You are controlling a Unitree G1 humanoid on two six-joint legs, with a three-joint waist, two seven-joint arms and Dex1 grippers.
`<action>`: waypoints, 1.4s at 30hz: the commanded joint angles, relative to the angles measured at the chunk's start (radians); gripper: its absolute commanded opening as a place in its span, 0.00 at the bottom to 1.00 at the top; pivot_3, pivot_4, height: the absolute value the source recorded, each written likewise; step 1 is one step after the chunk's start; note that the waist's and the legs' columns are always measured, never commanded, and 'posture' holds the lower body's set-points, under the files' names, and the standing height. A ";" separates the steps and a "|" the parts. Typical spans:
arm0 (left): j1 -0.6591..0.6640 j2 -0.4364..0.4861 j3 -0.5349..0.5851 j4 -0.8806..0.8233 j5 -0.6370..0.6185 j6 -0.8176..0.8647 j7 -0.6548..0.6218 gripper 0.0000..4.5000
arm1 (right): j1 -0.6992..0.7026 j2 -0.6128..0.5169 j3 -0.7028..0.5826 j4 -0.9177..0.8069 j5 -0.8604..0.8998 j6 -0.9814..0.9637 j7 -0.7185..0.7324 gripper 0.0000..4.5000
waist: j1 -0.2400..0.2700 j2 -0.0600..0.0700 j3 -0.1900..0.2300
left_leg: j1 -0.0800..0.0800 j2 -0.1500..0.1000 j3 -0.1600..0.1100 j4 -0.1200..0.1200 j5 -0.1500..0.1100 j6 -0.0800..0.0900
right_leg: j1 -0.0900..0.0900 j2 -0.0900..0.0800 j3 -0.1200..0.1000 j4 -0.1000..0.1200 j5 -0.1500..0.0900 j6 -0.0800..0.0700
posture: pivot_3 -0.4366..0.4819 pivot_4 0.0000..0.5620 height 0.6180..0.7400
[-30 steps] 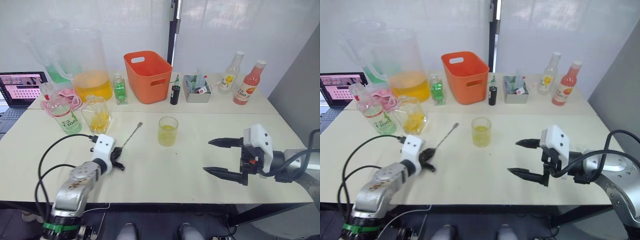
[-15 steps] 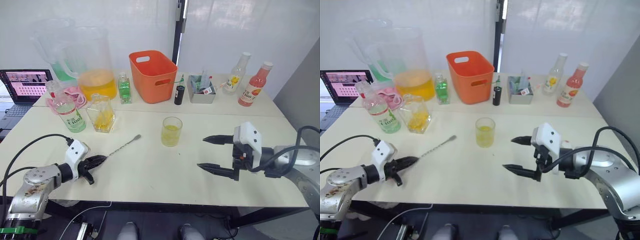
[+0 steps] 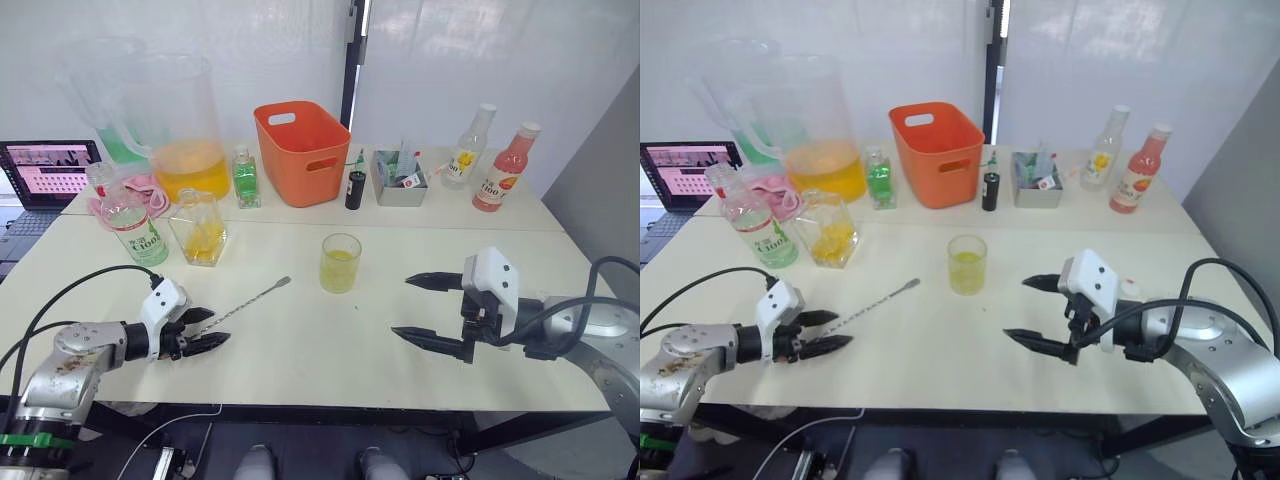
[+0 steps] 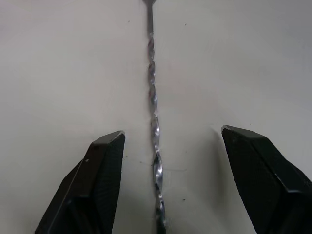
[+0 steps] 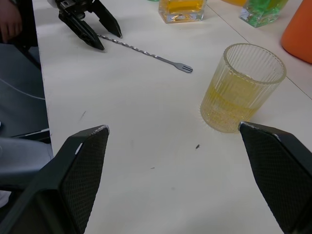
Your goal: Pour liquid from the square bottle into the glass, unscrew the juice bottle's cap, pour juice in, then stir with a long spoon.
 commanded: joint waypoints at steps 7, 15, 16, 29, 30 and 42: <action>-0.049 0.058 -0.122 -0.020 0.121 0.103 0.026 0.46 | 0.009 0.002 -0.011 -0.030 -0.014 -0.002 -0.015 1.00 | 0.001 0.001 -0.001 | 0.000 0.000 0.000 -0.001 0.000 0.000 | 0.000 0.000 0.000 0.000 0.000 0.000 | 0.48 0.27 0.70; -0.032 0.035 -0.127 -0.027 0.147 0.007 0.028 0.01 | 0.012 -0.006 -0.018 -0.018 -0.005 0.030 -0.021 1.00 | 0.001 0.005 -0.003 | 0.001 0.000 0.001 -0.001 0.001 0.001 | 0.001 0.000 0.000 0.000 0.000 0.000 | 0.48 0.27 0.70; -0.039 0.029 -0.114 -0.027 0.138 0.002 0.027 0.01 | 0.010 -0.007 -0.019 -0.014 0.004 0.042 -0.019 1.00 | 0.002 0.005 -0.003 | 0.001 0.000 0.001 -0.001 0.001 0.001 | 0.001 0.000 0.000 0.000 0.000 0.000 | 0.48 0.27 0.70; -0.209 -0.083 0.130 -0.082 -0.080 0.111 0.110 0.01 | -0.127 0.016 -0.051 0.073 0.134 0.123 0.011 1.00 | 0.004 0.001 0.000 | -0.002 0.000 -0.001 0.001 0.004 0.006 | 0.000 0.000 -0.001 0.000 0.000 0.000 | 0.48 0.27 0.70; -0.227 -0.099 0.150 -0.104 -0.110 0.137 0.128 0.01 | -0.149 0.043 -0.070 0.088 0.189 0.147 -0.011 1.00 | 0.003 0.001 0.000 | -0.002 0.000 -0.001 0.000 0.004 0.006 | 0.000 0.000 -0.001 0.000 0.000 0.000 | 0.48 0.27 0.70; -0.372 -0.345 0.109 -0.349 -0.243 0.223 0.367 0.01 | -0.441 0.432 -0.145 0.301 0.430 0.229 -0.489 1.00 | -0.003 -0.001 0.001 | -0.001 0.000 -0.002 0.001 0.004 0.007 | 0.001 0.002 0.000 0.001 0.005 0.009 | 0.48 0.27 0.70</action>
